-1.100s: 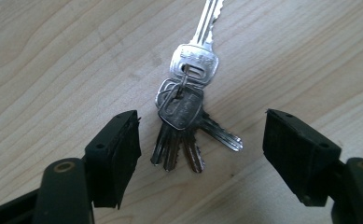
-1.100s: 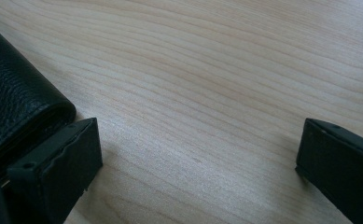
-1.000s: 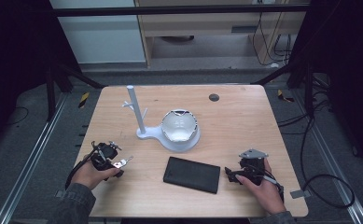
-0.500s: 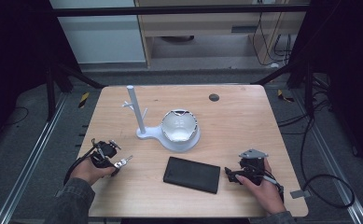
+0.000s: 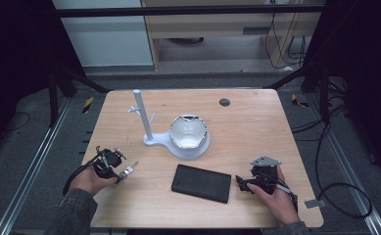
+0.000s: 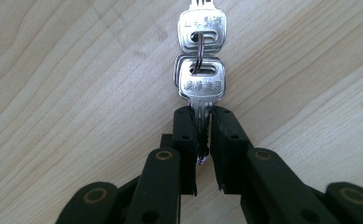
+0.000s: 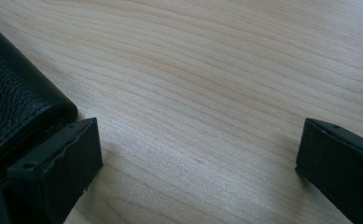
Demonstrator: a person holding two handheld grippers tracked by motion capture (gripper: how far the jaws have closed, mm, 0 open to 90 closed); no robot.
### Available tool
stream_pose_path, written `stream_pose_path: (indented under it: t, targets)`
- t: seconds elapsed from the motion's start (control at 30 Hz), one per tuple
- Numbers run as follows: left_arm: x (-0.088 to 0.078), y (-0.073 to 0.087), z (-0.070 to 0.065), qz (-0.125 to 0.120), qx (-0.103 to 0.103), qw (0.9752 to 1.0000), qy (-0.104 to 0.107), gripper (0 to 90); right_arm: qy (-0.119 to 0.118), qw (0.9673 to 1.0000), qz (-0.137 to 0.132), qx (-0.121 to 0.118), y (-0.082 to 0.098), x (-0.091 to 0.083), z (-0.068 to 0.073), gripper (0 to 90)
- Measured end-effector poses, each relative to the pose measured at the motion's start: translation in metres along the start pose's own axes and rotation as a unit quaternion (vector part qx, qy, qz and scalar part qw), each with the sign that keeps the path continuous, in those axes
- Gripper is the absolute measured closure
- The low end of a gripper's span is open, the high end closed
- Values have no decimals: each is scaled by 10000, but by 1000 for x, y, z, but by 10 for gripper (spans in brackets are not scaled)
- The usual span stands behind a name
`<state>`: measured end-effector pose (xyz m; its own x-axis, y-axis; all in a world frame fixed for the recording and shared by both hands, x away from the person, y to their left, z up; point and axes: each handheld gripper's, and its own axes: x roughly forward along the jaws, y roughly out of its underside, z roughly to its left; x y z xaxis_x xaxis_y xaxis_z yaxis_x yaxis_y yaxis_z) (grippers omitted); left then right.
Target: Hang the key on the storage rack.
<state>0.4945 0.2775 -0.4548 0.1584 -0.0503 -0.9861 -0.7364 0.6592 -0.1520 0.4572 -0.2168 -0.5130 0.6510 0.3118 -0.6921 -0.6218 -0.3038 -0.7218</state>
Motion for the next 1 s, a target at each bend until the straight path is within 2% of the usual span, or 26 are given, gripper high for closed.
stream_pose_path:
  t: [0.07,0.1,0.2,0.37,0.47,0.6,0.77,0.8,0.9,0.93,0.97,1.0]
  targets:
    - [-1,0,0,-16,-4,10000,1,802,-1,10000,-2,-9,0,0,0,3]
    - [-2,0,-1,0,41,9999,100,802,-2,10000,-2,1,0,0,0,3]
    - [-1,0,-2,42,63,9999,88,801,-3,10000,-5,-6,0,0,0,3]
    - [-1,-1,-1,-161,-53,9998,84,795,-5,10000,-5,-5,0,0,0,3]
    - [1,-1,-1,-151,-77,9998,57,656,-6,10000,-3,5,0,0,0,3]
    - [3,-2,2,-264,-210,9994,76,589,-7,10000,-3,3,0,0,0,3]
    - [9,-4,4,-234,-255,9992,219,593,-6,10000,-3,5,0,0,0,3]
    - [9,-4,5,-304,-321,9987,245,648,-10,10000,-7,-12,0,0,0,4]
    - [9,-4,5,-296,-291,9988,277,665,-10,10000,-6,-3,0,0,0,3]
    - [9,-6,3,-204,-223,9992,278,667,-11,10000,-6,-5,0,0,0,3]
    - [9,-6,2,-216,-253,9991,252,668,-12,10000,-5,-4,0,0,0,3]
    - [9,-6,1,-182,-199,9994,225,668,-12,10000,-6,-5,0,0,0,4]
